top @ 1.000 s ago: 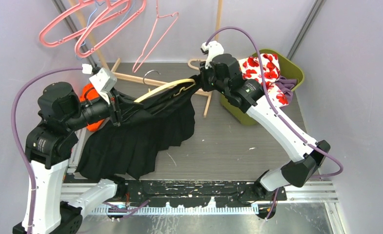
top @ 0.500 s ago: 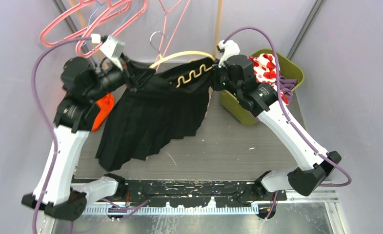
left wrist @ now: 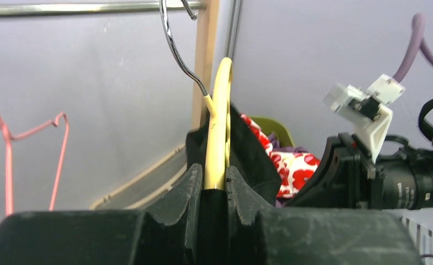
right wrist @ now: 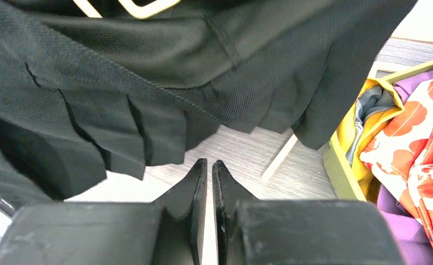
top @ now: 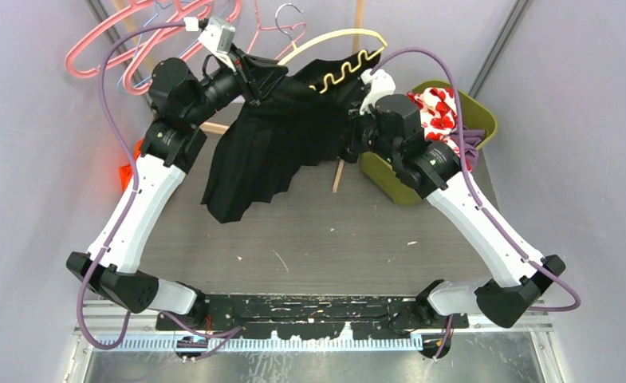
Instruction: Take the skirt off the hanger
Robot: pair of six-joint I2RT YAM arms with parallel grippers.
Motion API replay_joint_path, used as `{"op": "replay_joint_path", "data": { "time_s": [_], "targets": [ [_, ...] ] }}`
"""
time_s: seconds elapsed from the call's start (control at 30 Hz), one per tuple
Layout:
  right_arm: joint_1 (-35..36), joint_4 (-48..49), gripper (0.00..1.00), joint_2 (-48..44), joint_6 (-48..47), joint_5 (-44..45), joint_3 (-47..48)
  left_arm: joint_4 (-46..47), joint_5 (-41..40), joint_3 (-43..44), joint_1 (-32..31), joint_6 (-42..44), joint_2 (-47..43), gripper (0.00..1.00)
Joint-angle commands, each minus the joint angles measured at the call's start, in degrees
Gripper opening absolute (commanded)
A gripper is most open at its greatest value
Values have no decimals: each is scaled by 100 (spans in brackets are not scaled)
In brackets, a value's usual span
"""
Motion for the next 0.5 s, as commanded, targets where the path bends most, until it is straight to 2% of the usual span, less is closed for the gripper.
{"op": "replay_joint_path", "data": {
  "time_s": [0.0,0.1,0.27,0.47],
  "targets": [
    [56,25,14,-334,-239,167,-32,1036,-118,441,-89,81,-397,0],
    [58,65,14,-358,-198,154,-158,954,-358,260,-87,259,-700,0],
    [58,237,12,-232,245,-104,-297,539,-377,522,-85,514,-916,0],
    [60,227,12,-262,-192,80,-105,529,-441,595,-89,495,-1050,0]
  ]
}}
